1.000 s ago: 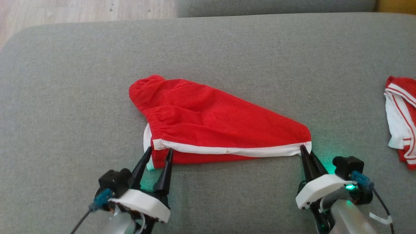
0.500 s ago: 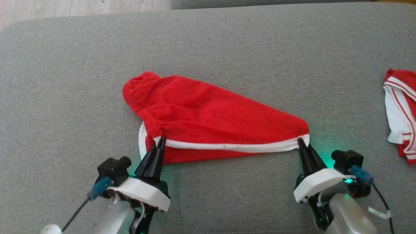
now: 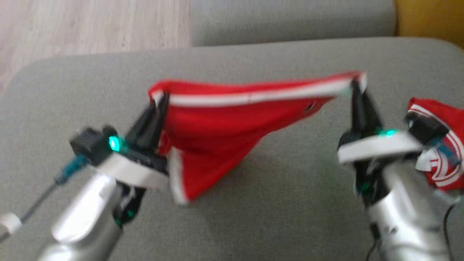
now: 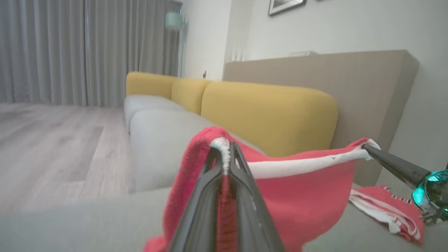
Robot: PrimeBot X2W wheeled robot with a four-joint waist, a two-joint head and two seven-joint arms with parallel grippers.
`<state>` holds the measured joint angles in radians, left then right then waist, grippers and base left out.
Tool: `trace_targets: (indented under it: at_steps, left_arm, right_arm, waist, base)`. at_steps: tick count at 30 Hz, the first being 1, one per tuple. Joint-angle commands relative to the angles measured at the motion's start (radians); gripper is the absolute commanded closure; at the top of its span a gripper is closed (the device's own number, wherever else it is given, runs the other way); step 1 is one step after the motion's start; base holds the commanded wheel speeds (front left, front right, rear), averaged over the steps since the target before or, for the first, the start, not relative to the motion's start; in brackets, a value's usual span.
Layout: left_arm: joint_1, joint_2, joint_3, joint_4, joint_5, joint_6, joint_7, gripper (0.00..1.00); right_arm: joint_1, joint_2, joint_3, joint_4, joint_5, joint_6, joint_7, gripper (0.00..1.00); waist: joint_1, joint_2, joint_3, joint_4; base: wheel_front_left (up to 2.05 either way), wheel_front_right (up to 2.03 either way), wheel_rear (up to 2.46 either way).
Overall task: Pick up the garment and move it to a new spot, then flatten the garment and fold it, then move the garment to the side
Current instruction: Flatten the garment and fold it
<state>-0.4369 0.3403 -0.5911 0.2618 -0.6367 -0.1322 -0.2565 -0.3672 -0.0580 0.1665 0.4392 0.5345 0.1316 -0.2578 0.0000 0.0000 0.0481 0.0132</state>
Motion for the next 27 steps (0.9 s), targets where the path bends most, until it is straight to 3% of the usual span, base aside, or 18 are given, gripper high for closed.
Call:
trace_targets:
  at_steps: [1,8,13,19,22,27]
  left_arm:
    - [-0.091,0.046,0.029,-0.048,-0.015,0.002,-0.005,1.00]
    - [-0.275,0.146,-0.020,-0.097,-0.118,0.002,-0.005,1.00]
    - [-0.368,0.193,-0.066,-0.066,-0.174,0.002,-0.005,1.00]
    - [-0.453,0.171,-0.087,0.016,-0.265,0.002,-0.005,1.00]
    - [-0.510,0.158,-0.092,0.067,-0.251,0.002,-0.005,1.00]
    - [-0.590,0.067,0.045,0.130,-0.285,0.002,-0.005,1.00]
  right_arm:
    - [-0.080,-0.017,0.015,-0.062,0.033,-0.001,-0.004,1.00]
    - [-0.240,-0.090,0.042,-0.197,0.176,-0.001,0.007,1.00]
    - [-0.333,-0.123,0.051,-0.206,0.190,-0.001,0.049,1.00]
    - [-0.445,-0.105,0.052,-0.101,0.163,-0.001,0.052,1.00]
    - [-0.528,-0.085,0.056,-0.017,0.133,-0.001,0.028,1.00]
    - [-0.685,-0.086,0.081,0.083,0.027,-0.001,-0.002,1.00]
  waist:
    - [0.0000,0.0000,-0.035,-0.005]
    - [0.0000,0.0000,-0.060,-0.013]
    - [0.0000,0.0000,-0.033,-0.026]
    - [0.0000,0.0000,0.056,-0.033]
    - [0.0000,0.0000,0.099,-0.038]
    - [0.0000,0.0000,0.154,-0.035]
  base:
    - [0.00,0.00,0.00]
    - [0.00,0.00,0.00]
    - [0.00,0.00,0.00]
    - [0.00,0.00,0.00]
    - [0.00,0.00,0.00]
    - [0.00,0.00,0.00]
